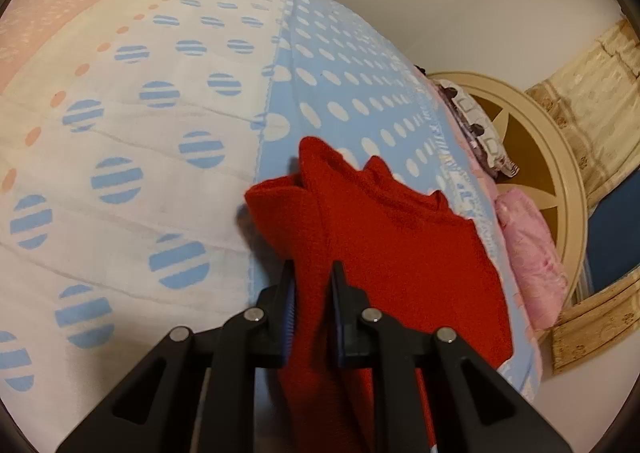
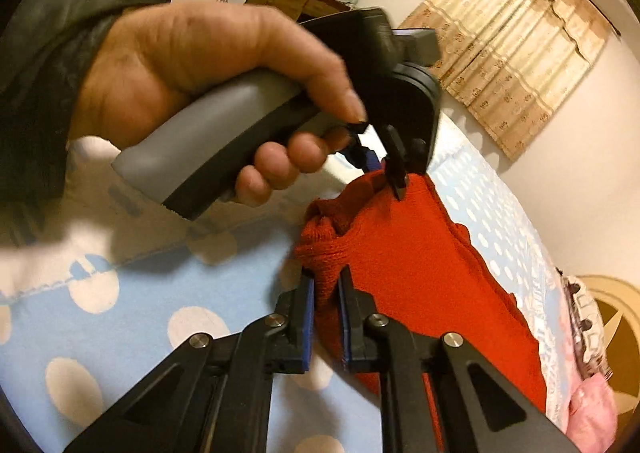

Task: Fold small clothes

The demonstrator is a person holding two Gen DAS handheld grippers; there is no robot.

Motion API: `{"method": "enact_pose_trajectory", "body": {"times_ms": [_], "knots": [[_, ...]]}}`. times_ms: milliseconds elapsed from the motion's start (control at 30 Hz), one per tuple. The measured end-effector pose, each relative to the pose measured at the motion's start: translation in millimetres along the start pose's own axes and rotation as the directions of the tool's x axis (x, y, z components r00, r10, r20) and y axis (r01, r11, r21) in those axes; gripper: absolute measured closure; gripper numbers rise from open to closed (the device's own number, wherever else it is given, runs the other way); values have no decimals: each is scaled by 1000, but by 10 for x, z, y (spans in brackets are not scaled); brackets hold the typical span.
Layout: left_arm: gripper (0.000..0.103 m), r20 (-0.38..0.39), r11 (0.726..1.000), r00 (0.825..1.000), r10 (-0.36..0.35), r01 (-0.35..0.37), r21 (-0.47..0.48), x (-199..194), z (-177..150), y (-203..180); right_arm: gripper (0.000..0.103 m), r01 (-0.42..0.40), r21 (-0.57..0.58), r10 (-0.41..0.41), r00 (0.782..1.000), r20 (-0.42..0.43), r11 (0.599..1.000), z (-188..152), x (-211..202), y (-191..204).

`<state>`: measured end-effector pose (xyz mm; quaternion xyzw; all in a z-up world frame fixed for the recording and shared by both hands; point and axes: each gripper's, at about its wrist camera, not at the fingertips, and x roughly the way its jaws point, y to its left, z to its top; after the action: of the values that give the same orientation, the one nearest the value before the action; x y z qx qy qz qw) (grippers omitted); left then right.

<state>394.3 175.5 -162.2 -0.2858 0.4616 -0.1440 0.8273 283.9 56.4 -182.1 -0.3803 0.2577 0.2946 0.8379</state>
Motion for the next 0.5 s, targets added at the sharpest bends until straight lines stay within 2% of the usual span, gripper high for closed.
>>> {"method": "enact_pose_trajectory", "body": {"times_ms": [133,267,500], "knots": [[88,17,1000,1000,-27,27,-7,-29,16,-37,95,3,10,-3,1000,13,1000,-49,-78,-13],[88,43,995,995,-88,89,-33,-85,57,-94,96,12,38,-14,999,35,999,-91,-179,-154],[88,96,989,985,-145,145,4,-141,140,-414,96,54,105,-61,996,71,993,-188,-394,-420]]}}
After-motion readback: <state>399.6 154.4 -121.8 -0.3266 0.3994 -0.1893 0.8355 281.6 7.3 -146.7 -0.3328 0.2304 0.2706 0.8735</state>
